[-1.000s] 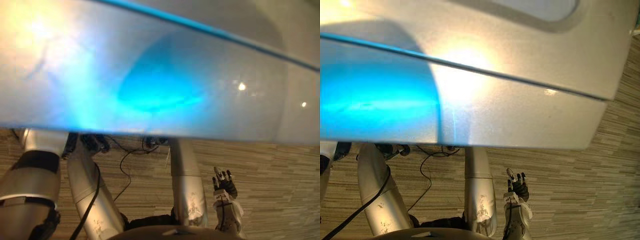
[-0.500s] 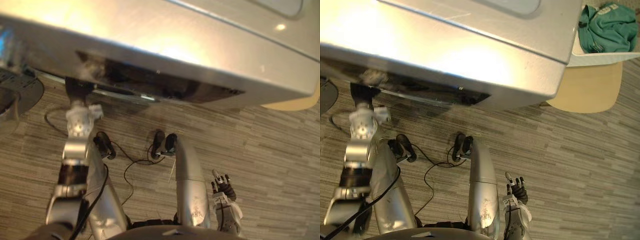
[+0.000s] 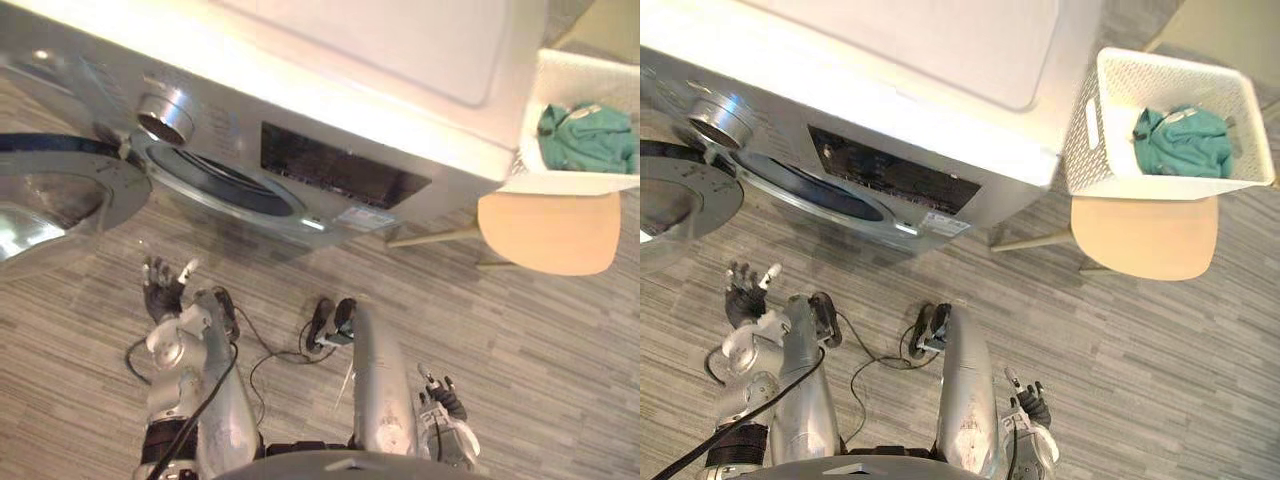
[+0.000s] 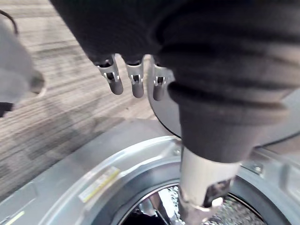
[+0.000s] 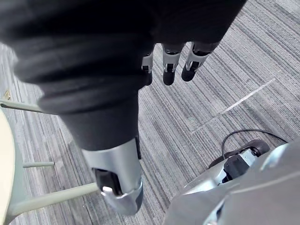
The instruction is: Pick up the laundry basket with both hands and put the clothes into the washing machine.
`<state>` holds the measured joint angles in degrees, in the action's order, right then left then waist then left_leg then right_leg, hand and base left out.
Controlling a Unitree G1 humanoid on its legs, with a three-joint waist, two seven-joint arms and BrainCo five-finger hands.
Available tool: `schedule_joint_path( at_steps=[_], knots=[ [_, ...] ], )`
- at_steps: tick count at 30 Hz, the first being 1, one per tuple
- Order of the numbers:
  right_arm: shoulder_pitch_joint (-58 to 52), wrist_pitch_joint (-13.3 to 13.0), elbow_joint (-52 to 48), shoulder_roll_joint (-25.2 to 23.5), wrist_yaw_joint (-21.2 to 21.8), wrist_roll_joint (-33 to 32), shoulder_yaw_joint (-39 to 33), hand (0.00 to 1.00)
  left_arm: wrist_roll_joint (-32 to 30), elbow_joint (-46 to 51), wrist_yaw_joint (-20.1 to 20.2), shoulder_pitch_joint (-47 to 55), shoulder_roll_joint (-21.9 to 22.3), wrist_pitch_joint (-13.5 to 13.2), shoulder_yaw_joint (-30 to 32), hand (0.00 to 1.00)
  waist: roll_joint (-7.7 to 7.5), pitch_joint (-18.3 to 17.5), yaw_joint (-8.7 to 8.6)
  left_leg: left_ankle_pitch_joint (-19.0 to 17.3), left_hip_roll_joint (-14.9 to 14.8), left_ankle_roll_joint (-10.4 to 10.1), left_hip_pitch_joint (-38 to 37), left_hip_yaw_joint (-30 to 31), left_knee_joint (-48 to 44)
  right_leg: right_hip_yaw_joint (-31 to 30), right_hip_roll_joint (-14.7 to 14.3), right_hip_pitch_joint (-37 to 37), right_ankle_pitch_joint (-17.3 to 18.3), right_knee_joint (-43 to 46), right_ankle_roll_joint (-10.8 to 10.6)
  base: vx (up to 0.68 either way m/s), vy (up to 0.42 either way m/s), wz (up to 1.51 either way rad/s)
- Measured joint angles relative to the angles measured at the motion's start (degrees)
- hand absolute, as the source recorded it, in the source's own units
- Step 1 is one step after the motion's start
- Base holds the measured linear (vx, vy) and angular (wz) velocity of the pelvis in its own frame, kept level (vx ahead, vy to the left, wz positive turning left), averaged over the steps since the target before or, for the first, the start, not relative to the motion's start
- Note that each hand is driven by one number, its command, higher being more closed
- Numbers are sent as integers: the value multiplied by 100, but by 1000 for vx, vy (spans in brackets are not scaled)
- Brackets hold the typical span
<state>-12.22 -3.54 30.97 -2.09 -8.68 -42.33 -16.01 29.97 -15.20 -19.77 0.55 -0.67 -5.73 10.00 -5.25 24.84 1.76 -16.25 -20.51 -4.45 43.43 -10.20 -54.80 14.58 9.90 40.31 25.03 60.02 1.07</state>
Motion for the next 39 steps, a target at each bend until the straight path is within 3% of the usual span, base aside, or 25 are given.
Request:
schedule_joint_path(
  at_steps=[2,5,8,10,12,15,18,19,21,23,27,30,31,33,34,35,36,37,39],
  knots=[
    [48,1,212,-3,-27,8,-4,0,36,-521,170,66,13,12,-34,0,0,-20,0,133,65,-18,-505,-116,420,43,-23,-450,-157,-398,-15,59,18,4],
    [91,73,778,-21,-32,280,-142,0,-89,-1540,556,297,90,94,74,0,45,-418,-33,566,229,-26,-1567,-487,1655,45,-129,-1323,-566,-1511,-112,106,19,-6],
    [99,179,1241,-97,-23,689,-492,0,-483,-2803,899,410,255,230,943,0,157,-1074,-86,1249,560,-43,-2802,-921,3422,39,-233,-2247,-1078,-2880,-211,181,9,-11],
    [138,281,1448,-96,-20,957,-728,0,-838,-3469,1023,469,364,392,1575,0,337,-1429,-145,1620,727,-64,-3354,-1047,4307,97,-276,-2670,-1311,-3473,-221,177,-6,5],
    [224,353,1528,-82,-23,1138,-1007,0,-1212,-3796,1052,532,425,542,1987,0,474,-1578,-146,1739,763,-112,-3642,-1092,4545,123,-319,-2946,-1372,-3716,-237,110,-1,3],
    [497,374,1666,-81,-59,1128,-1268,0,-1557,-3911,1055,502,509,615,2259,0,524,-1610,-125,1605,681,89,-3610,-1156,3916,124,-337,-3208,-1251,-3724,-293,36,-6,9],
    [670,374,1738,-85,-76,1130,-1361,0,-1555,-3907,1061,460,509,616,2253,0,516,-1616,-80,1560,560,100,-3424,-1082,3028,84,-324,-3447,-1233,-3753,-301,-25,-4,-4],
    [691,374,1739,-86,-77,1130,-1363,0,-1555,-3905,1061,444,536,609,2237,0,547,-1651,-71,1428,545,86,-3354,-963,2766,52,-333,-3463,-1239,-3758,-304,-23,87,-27],
    [716,373,1742,-21,-59,1131,-1438,0,-1556,-3981,1064,461,653,615,2114,0,777,-1792,-58,802,597,47,-3424,-862,2581,-73,-436,-3445,-1265,-3815,-317,0,140,-38],
    [752,372,1860,-49,-57,1154,-1617,0,-1559,-3981,1092,420,657,611,2064,0,748,-1818,-66,520,738,-54,-3684,-823,3111,-255,-475,-3398,-1342,-3858,-409,26,179,-32],
    [660,376,2179,-152,-50,1356,-1699,0,-1668,-3985,1134,498,516,551,2088,0,463,-2157,-117,865,1119,129,-3884,-1247,4039,-569,-390,-3419,-2011,-4847,-500,41,148,-37],
    [525,382,2191,-223,-8,1357,-1927,0,-1969,-4134,1210,431,384,562,1956,0,415,-2187,-228,1016,1325,192,-4067,-1476,4415,-647,-296,-3498,-2361,-5213,-563,69,112,-28],
    [522,386,2188,-227,-7,1357,-1985,0,-2019,-4190,1241,402,366,567,1938,0,469,-2145,-246,1013,1317,190,-4073,-1535,4405,-644,-291,-3442,-2381,-5149,-547,45,74,-34],
    [566,403,2185,-247,-4,1474,-1984,0,-2189,-4231,1260,286,344,597,1898,0,400,-2113,-231,1001,1259,196,-4153,-1845,4402,-589,-315,-3089,-2558,-4749,-552,-33,31,-86],
    [627,401,2177,-189,-3,1593,-1930,0,-2310,-4270,1260,286,357,611,1868,0,543,-2055,-198,1009,1064,222,-4185,-2161,4485,-492,-396,-2957,-2776,-4802,-430,-84,1,-113],
    [731,406,2173,-146,-12,1632,-1878,0,-2357,-4290,1260,263,351,617,1863,0,502,-2036,-190,1026,1005,237,-4235,-2338,4535,-236,-352,-2907,-2632,-4599,-295,-126,-15,-113],
    [724,460,2186,-130,-13,1782,-1842,0,-2398,-4287,1262,249,355,619,1829,0,541,-1968,-192,1055,955,209,-4359,-2554,4587,370,-84,-2802,-2181,-3736,-78,-84,-19,-75],
    [700,471,2204,-118,-14,1813,-1840,0,-2403,-4288,1258,252,347,621,1794,0,542,-1966,-195,1061,923,198,-4429,-2624,4598,553,69,-2831,-2035,-3421,-71,-67,-42,-72],
    [694,503,2425,-32,-16,1977,-1818,0,-2338,-4360,1257,319,241,622,1551,0,517,-1965,-233,1181,865,39,-4620,-2782,4660,825,716,-3104,-1787,-2921,-175,-22,-140,-48]
  ],
)
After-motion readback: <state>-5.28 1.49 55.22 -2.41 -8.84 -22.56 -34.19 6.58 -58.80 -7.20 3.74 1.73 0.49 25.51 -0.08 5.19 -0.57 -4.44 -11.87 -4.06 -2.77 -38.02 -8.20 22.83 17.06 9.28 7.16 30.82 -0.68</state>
